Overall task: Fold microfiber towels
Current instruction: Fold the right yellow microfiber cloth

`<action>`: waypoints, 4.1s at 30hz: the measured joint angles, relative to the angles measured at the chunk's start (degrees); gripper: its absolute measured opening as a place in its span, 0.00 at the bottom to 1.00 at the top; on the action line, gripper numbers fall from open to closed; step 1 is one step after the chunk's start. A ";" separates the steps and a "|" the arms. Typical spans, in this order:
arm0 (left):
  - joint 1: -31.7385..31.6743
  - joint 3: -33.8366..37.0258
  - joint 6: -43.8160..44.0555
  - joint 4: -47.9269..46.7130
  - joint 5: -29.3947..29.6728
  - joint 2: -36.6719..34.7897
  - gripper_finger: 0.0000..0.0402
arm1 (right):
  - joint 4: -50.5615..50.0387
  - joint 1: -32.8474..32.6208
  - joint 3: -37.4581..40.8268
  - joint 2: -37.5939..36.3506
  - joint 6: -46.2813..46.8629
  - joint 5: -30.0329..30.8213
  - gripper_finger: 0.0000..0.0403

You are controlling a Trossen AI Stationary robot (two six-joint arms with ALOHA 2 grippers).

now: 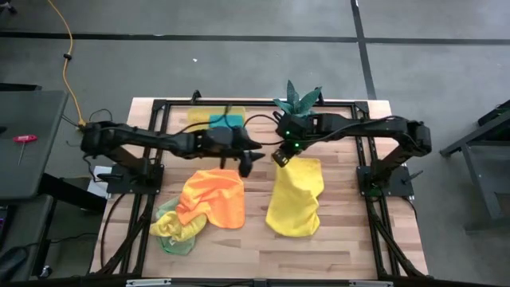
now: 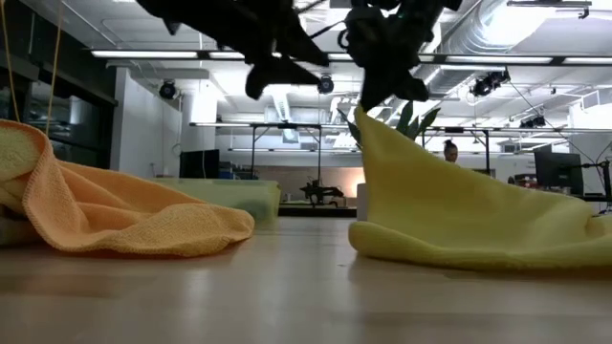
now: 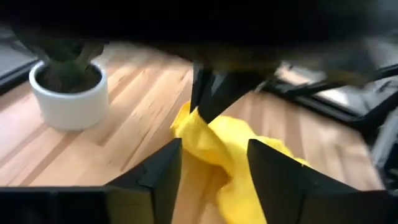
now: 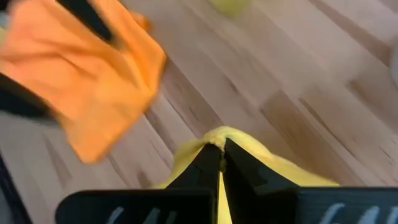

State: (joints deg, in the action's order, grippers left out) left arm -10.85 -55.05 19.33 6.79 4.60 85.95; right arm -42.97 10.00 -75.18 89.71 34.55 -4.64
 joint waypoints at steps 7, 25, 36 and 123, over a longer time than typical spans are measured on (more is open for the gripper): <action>0.03 -0.83 2.36 0.67 1.95 4.08 0.50 | 5.05 0.00 0.00 -0.09 1.04 -2.67 0.00; 3.49 -0.81 8.58 4.38 7.83 5.77 0.50 | 10.39 -0.37 0.00 -0.11 4.26 -2.47 0.00; 3.76 -0.83 8.09 4.73 11.20 5.73 0.22 | 10.37 -0.40 -0.02 -0.13 4.16 -2.44 0.00; -7.14 -0.79 -8.61 -16.49 2.04 -17.60 0.00 | 13.47 0.55 26.46 -36.87 -6.18 19.93 0.00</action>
State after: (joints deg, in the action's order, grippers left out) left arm -18.00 -55.83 10.72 -9.70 6.64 68.35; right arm -29.50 10.55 -48.72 52.85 28.37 15.29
